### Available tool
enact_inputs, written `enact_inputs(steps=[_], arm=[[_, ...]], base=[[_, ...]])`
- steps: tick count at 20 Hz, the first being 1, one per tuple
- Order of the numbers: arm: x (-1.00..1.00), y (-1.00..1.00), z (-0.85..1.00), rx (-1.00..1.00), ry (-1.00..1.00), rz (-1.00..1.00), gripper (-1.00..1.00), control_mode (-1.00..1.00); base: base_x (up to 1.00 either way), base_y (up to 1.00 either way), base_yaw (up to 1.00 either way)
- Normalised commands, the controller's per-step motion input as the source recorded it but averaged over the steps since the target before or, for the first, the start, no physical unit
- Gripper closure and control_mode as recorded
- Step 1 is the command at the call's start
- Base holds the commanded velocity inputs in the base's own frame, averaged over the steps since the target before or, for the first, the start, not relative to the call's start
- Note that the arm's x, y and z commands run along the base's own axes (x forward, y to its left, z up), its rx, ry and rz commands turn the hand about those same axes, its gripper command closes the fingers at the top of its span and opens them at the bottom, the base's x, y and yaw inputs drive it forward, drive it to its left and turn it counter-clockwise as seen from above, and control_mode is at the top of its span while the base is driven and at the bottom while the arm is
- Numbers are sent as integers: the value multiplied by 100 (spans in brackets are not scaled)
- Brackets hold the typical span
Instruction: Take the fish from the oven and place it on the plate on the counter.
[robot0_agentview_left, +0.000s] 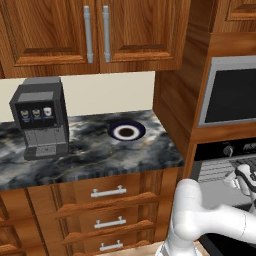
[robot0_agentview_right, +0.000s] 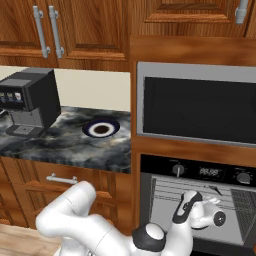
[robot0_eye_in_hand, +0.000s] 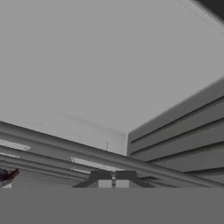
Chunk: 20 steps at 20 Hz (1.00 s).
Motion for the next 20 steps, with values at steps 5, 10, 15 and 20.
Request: enact_inputs(steps=[5, 10, 15, 20], arm=[[-40, 0, -61, 1, 10, 0, 100, -100], [-50, 0, -75, 0, 1, 0, 100, -100], [-61, 0, -82, 1, 0, 0, 100, -100], [-79, 0, -96, 1, 4, 0, 100, -100]], base=[[0, 0, 0], [0, 0, 0], [0, 0, 0], [0, 0, 0]])
